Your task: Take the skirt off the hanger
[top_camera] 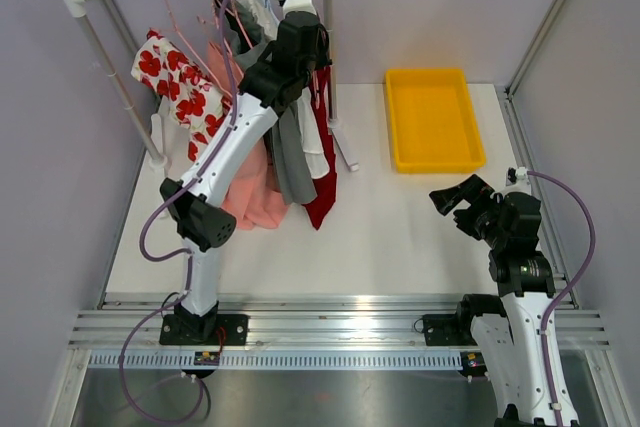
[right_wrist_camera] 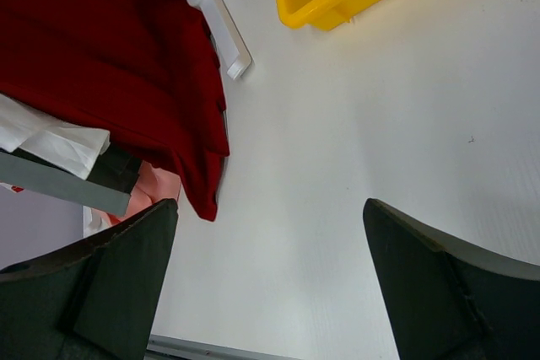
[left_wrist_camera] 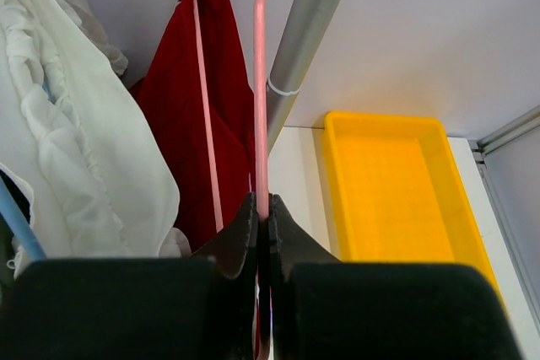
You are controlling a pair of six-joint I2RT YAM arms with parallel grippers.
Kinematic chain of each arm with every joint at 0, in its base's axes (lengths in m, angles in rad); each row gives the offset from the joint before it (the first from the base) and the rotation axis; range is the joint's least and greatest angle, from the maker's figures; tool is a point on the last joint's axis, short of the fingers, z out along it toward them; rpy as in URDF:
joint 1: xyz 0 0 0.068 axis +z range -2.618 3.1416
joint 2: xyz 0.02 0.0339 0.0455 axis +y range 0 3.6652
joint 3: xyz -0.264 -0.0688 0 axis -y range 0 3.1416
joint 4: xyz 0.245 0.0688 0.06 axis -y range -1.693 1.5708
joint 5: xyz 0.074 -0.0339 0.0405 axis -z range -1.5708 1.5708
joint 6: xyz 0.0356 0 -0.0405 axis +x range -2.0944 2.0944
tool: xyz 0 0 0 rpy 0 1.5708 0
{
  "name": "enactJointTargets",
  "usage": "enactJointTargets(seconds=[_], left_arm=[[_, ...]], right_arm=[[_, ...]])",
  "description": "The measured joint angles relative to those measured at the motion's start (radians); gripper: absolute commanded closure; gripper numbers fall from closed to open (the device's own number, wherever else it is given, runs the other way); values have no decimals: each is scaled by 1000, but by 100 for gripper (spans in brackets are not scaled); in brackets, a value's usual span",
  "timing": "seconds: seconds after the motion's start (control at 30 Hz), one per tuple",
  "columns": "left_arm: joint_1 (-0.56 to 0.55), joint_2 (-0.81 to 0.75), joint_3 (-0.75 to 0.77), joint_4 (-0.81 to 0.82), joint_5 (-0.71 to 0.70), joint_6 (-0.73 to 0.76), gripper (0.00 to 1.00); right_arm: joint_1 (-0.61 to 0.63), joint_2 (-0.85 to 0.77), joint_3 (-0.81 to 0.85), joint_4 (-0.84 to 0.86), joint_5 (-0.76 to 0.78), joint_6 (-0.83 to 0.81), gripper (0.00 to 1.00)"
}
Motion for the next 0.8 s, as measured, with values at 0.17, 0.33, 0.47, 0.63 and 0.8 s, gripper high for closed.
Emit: enactJointTargets(seconds=[0.17,0.33,0.47,0.63,0.8], left_arm=[[-18,-37,0,-24,-14,24,100],[-55,-130,0,-45,-39,37,100],[-109,-227,0,-38,-62,37,100],[-169,-293,5,-27,-93,29,100],[-202,-290,1,-23,-130,14,100]], right_arm=[[0,7,5,3,-41,-19,0],[0,97,80,44,-147,-29,0],[23,188,211,82,-192,-33,1],[272,342,528,63,-124,-95,1],[597,465,768,52,7,-142,2]])
